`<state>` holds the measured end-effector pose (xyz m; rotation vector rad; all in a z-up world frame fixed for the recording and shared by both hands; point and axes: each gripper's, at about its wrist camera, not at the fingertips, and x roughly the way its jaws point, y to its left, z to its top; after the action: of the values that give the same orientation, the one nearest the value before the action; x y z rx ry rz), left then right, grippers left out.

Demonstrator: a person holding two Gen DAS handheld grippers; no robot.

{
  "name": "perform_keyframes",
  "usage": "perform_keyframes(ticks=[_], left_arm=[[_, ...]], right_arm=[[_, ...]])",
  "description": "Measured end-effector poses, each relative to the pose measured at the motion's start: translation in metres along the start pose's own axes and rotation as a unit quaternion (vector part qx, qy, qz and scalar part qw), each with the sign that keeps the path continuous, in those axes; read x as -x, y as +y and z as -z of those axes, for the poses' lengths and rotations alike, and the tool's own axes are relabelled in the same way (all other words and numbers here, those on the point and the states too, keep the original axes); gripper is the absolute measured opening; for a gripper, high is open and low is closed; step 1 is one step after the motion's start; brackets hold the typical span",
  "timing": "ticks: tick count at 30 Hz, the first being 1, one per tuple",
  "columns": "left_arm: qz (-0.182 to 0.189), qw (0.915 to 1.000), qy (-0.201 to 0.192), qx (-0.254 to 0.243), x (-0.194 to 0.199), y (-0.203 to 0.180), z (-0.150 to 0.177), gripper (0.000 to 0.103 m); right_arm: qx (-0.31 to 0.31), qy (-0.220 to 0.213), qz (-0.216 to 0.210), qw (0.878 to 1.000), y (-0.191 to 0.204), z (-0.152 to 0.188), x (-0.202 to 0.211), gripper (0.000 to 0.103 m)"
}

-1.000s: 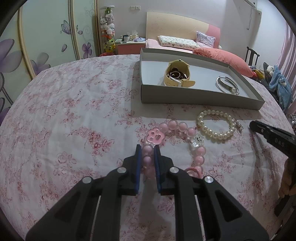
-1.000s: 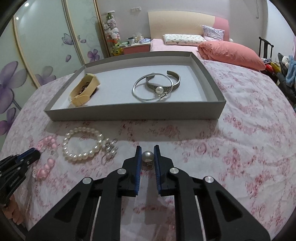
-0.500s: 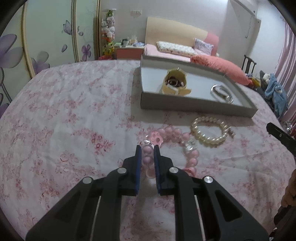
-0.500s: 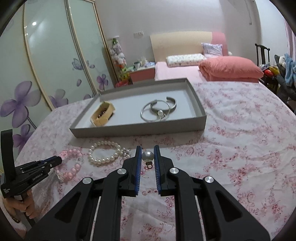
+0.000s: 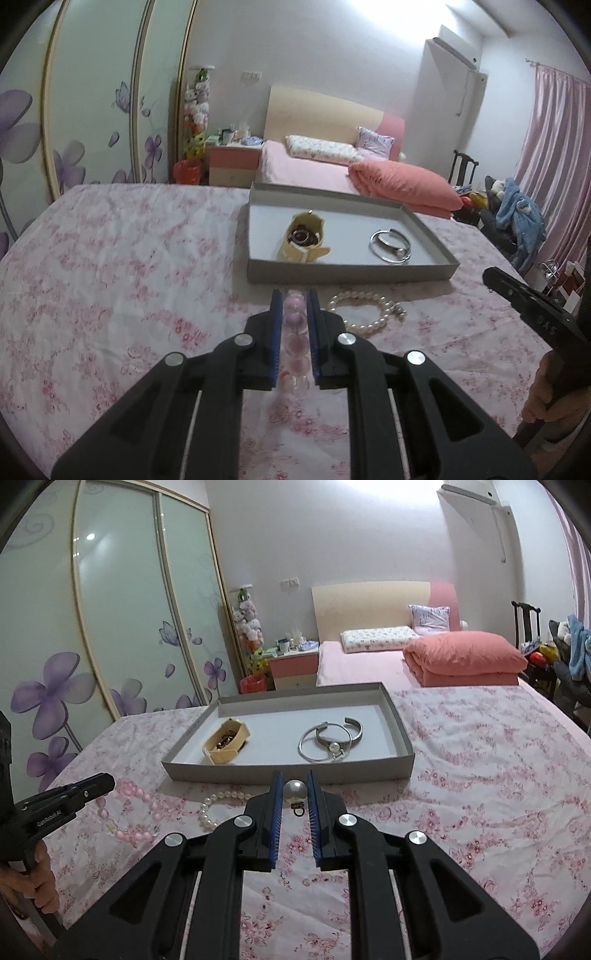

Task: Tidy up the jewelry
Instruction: 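Drop the pink bracelet onto the watch with left tool while right tool drops the earring in the tray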

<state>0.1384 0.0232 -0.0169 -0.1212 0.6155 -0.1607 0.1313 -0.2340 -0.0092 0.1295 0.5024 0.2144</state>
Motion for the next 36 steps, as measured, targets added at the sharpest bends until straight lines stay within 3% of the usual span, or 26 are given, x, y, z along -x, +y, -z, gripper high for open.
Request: perform_keyframes(ticks=[14, 29, 36], left_arm=[[0.009, 0.9998, -0.017, 0.001, 0.014, -0.002, -0.003, 0.014], [0.012, 0.9996, -0.025, -0.004, 0.022, -0.007, -0.004, 0.014], [0.016, 0.9984, -0.053, -0.008, 0.039, -0.014, -0.009, 0.014]], right_arm=[[0.029, -0.033, 0.003, 0.999, 0.014, 0.000, 0.011, 0.014], [0.037, -0.037, 0.003, 0.999, 0.019, 0.001, 0.013, 0.014], [0.042, -0.085, 0.014, 0.995, 0.023, -0.004, 0.030, 0.014]])
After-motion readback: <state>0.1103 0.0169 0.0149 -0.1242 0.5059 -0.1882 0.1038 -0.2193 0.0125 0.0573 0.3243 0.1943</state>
